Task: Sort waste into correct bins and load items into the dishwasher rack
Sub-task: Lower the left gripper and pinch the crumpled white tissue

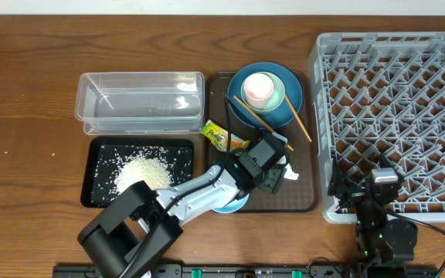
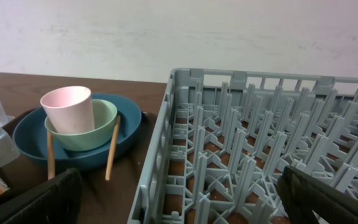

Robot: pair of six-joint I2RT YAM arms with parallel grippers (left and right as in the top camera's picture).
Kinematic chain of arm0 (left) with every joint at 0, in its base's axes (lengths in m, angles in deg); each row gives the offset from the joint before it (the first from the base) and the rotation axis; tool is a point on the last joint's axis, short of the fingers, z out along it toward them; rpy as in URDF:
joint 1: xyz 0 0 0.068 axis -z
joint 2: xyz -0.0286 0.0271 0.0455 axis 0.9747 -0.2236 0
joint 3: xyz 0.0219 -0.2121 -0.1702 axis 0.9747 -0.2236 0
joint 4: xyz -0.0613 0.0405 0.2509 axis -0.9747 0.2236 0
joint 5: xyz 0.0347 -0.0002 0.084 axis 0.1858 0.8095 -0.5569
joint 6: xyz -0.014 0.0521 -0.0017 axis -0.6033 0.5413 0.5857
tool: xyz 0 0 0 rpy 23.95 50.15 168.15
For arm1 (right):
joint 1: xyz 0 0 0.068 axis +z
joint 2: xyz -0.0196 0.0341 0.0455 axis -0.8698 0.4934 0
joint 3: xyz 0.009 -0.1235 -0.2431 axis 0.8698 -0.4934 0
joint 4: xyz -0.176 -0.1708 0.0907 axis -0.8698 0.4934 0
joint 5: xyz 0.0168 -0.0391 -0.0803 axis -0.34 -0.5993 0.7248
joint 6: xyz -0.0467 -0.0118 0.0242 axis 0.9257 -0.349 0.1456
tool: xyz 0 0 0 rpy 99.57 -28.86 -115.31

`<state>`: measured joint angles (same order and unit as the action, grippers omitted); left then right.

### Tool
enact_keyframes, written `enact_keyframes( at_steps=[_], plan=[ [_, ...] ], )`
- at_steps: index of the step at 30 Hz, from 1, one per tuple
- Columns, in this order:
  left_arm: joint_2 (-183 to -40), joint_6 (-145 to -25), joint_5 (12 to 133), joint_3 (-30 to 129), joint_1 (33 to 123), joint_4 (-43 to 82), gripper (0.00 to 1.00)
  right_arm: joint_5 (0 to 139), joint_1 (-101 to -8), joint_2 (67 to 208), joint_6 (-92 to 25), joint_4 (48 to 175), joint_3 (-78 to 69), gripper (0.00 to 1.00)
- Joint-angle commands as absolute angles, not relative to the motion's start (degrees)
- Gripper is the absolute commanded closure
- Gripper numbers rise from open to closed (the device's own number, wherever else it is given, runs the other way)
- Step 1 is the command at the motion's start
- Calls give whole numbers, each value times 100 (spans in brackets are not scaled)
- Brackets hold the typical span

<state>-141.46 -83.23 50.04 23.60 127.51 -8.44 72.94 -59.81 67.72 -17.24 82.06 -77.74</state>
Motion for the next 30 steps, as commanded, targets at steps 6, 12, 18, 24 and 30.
enact_keyframes(
  at_steps=[6, 12, 18, 24, 30],
  plan=[
    [-14292, -8269, 4917, 2398, 12769, -816, 49, 7329, -5929, 6763, -1700, 8228, -7783, 1],
    [-14292, -8269, 4917, 2398, 12769, -814, 49, 7329, -5929, 6763, -1700, 8228, -7783, 1],
    [-14292, -8275, 5029, 2398, 12799, -818, 55, 7329, -5929, 6763, -1700, 8228, -7783, 1],
    [-14292, -8295, 5050, 2400, 12880, -820, 64, 7329, -5929, 6763, -1700, 8228, -7783, 1],
    [-14292, -8297, 5050, 2400, 12893, -816, 76, 7329, -5929, 6763, -1700, 8228, -7783, 1]
  ],
)
